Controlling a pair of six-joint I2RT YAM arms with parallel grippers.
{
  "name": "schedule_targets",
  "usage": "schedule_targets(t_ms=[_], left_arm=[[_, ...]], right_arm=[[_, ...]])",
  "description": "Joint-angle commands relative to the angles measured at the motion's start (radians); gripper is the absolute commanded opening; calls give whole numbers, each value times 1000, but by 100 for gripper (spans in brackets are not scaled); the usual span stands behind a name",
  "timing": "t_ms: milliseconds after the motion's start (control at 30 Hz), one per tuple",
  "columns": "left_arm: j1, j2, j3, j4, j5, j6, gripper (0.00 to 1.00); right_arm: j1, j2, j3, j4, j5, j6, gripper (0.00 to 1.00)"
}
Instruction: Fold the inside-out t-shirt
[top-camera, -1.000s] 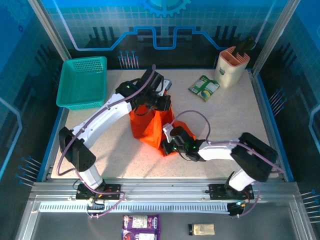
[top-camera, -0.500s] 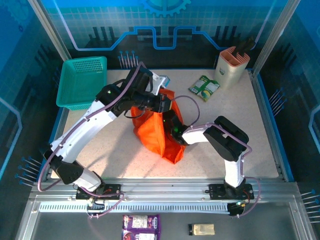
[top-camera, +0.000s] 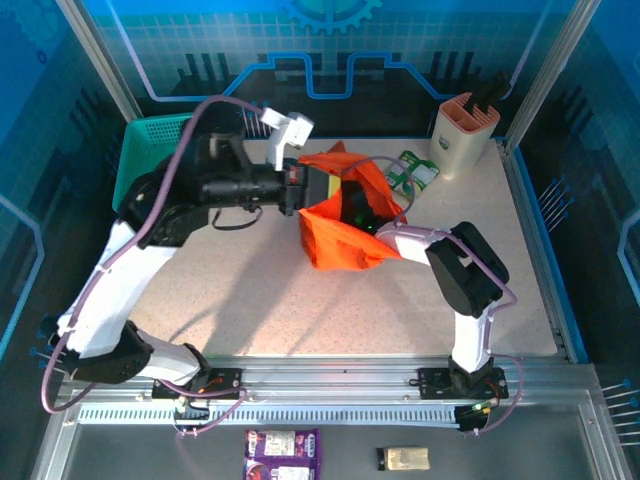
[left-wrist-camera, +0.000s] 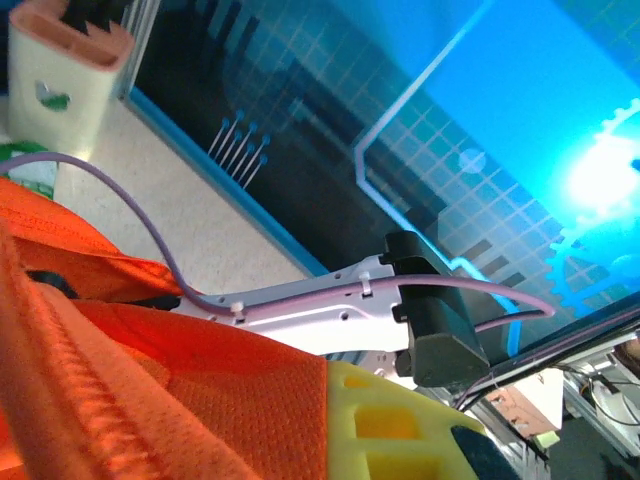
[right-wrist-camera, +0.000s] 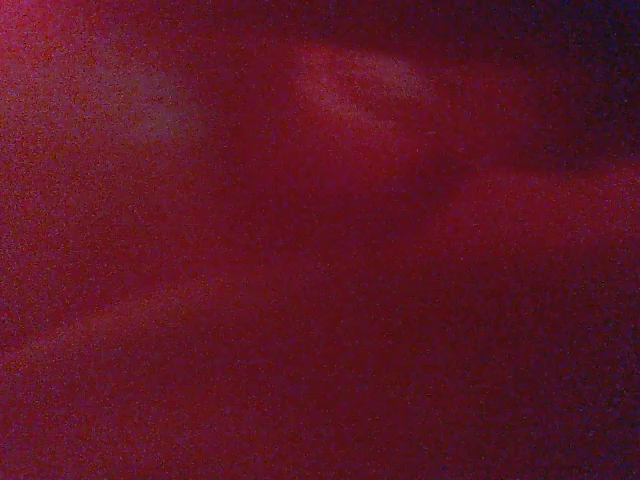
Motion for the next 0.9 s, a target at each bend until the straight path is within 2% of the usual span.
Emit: schedule_targets(t_ms=[0, 100, 200, 333, 600, 667, 867], left_arm=[[-6, -61, -15, -18, -85, 44, 0], [6, -62, -97, -50, -182, 42, 0], [15, -62, -194, -5, -161, 17, 0], [19, -59, -265, 52, -137, -9, 0], [23, -50, -294, 67, -114, -20, 0], [25, -51, -302, 62, -119, -20, 0], [29, -63, -330, 49, -133, -18, 0]], right_arm=[[-24, -91, 45, -235, -3, -28, 43], [-30, -110, 74, -375, -108, -39, 49], [-29, -107, 101, -530, -224, -37, 58], [-9, -99, 113, -697, -234, -48, 70], [26, 24, 234, -955, 43, -99, 89], [35, 66, 272, -991, 109, -114, 98], [20, 189, 346, -1039, 183, -126, 100]])
